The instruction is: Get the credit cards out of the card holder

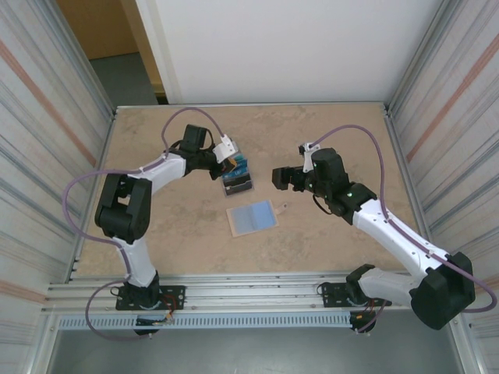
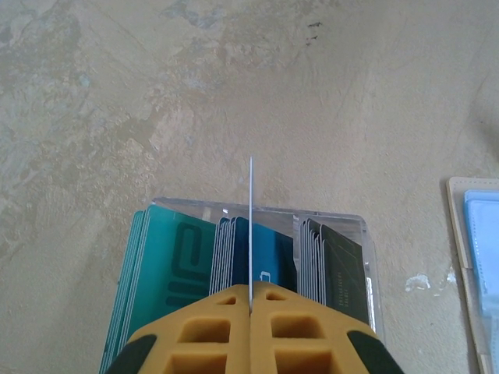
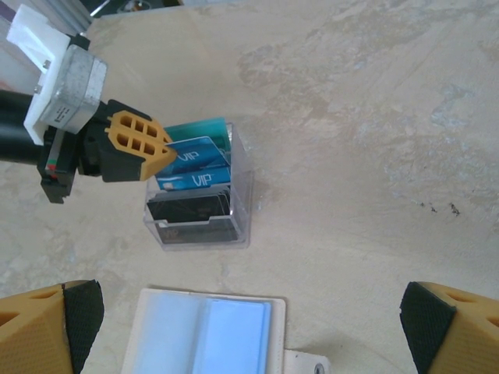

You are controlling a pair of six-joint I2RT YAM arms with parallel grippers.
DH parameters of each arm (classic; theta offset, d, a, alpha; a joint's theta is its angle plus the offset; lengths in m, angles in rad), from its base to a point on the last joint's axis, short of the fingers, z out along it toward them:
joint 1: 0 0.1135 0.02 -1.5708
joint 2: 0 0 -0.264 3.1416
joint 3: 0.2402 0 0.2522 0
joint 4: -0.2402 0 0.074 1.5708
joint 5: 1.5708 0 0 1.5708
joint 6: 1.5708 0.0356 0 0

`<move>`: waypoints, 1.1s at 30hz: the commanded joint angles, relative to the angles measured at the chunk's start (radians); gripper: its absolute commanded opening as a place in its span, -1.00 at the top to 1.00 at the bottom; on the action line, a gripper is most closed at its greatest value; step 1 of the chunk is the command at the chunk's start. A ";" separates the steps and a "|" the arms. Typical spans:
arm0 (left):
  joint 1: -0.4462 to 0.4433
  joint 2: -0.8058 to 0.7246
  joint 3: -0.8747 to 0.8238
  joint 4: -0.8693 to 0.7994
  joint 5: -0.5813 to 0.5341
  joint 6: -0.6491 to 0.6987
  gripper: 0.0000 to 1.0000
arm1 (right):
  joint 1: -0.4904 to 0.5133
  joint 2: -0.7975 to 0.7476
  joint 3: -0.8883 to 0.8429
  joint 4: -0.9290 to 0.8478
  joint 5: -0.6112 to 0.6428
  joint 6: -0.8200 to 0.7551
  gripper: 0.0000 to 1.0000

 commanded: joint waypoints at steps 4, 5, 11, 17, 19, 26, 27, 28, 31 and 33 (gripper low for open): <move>0.010 0.017 0.031 -0.019 0.020 0.018 1.00 | -0.004 -0.021 -0.004 0.002 0.015 0.018 -0.98; 0.009 0.018 0.033 -0.021 0.017 0.016 1.00 | -0.004 -0.021 -0.003 0.003 0.015 0.018 -0.98; 0.010 0.027 0.055 -0.062 -0.007 0.019 0.82 | -0.004 -0.022 -0.005 0.005 0.013 0.018 -0.98; 0.010 0.021 0.051 -0.078 -0.020 0.023 0.81 | -0.005 -0.020 -0.007 0.007 0.013 0.016 -0.98; 0.010 0.021 0.052 -0.084 -0.023 0.022 0.81 | -0.004 -0.019 -0.007 0.009 0.013 0.015 -0.98; 0.010 0.027 0.059 -0.094 -0.035 0.021 0.70 | -0.004 -0.017 -0.008 0.010 0.010 0.016 -0.98; 0.010 0.027 0.060 -0.094 -0.039 0.022 0.70 | -0.004 -0.017 -0.007 0.010 0.013 0.016 -0.98; 0.010 0.025 0.060 -0.094 -0.041 0.021 0.70 | -0.004 -0.017 -0.007 0.009 0.012 0.016 -0.98; 0.010 0.014 0.057 -0.095 -0.044 0.021 0.70 | -0.004 -0.020 -0.005 0.004 0.015 0.015 -0.98; 0.010 -0.009 0.047 -0.088 -0.037 0.011 0.70 | -0.004 -0.026 -0.006 -0.002 0.022 0.013 -0.98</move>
